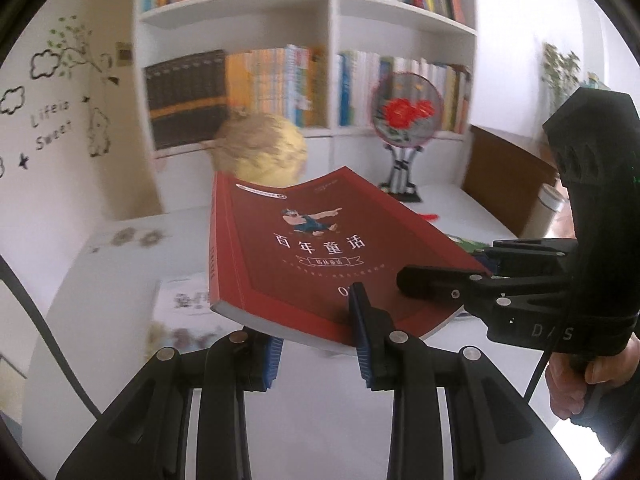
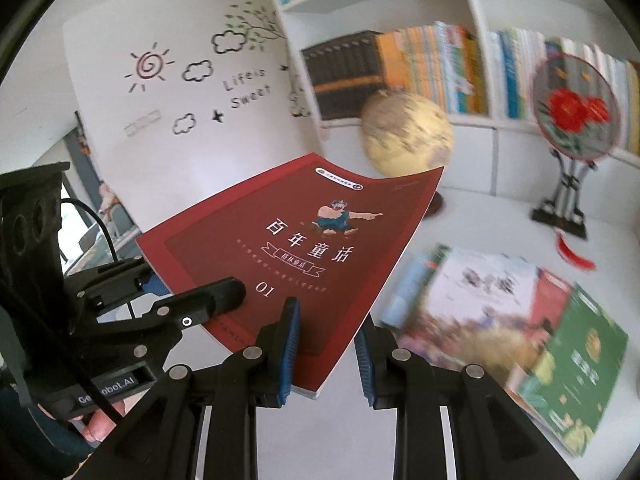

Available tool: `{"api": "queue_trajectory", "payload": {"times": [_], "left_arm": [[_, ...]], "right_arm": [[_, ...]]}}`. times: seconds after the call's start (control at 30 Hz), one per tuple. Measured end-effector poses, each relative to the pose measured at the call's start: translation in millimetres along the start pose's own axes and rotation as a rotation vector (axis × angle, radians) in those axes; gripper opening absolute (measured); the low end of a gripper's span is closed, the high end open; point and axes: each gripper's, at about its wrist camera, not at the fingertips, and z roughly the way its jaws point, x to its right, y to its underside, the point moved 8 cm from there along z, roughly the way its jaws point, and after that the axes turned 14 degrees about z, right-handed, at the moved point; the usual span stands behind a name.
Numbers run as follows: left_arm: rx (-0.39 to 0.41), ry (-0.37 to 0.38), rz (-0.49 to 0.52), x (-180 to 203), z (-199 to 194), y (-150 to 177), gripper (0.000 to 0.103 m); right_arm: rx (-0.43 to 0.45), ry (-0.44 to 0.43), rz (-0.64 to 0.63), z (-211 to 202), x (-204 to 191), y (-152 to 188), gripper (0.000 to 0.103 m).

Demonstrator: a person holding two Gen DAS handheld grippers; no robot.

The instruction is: Organize books

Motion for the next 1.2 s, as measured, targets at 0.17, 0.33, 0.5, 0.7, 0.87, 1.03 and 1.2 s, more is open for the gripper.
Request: {"api": "queue_trajectory", "payload": {"times": [0.17,0.33,0.5,0.7,0.87,1.03,1.2], "left_arm": [[-0.013,-0.021,-0.025,-58.6,6.4,18.8,0.027],[-0.046,0.018,-0.067,-114.2,38.8,46.4,0.028],[-0.091,0.072,-0.089,-145.2,82.4,75.5,0.028],[-0.149,0.121,-0.135,-162.1,119.4,109.5,0.028],[-0.177,0.129,-0.142,-166.3,131.0,127.7,0.028],[-0.212,0.162,-0.161,-167.7,134.2,144.3,0.028],[-0.278,0.177,-0.174,-163.5,135.5,167.5,0.03]], "right_arm": [[-0.009,-0.006,-0.029,42.7,-46.3,-12.0,0.025],[-0.056,-0.013,0.029,111.2,-75.0,-13.0,0.025],[-0.087,0.042,0.078,166.3,-77.6,-9.1,0.025],[-0.162,0.093,0.112,223.2,-64.9,-0.6,0.025],[-0.2,0.114,0.143,249.6,-58.7,8.3,0.025],[-0.233,0.126,0.156,259.2,-55.6,17.9,0.025],[-0.285,0.113,0.18,268.1,-51.2,36.6,0.025]]}}
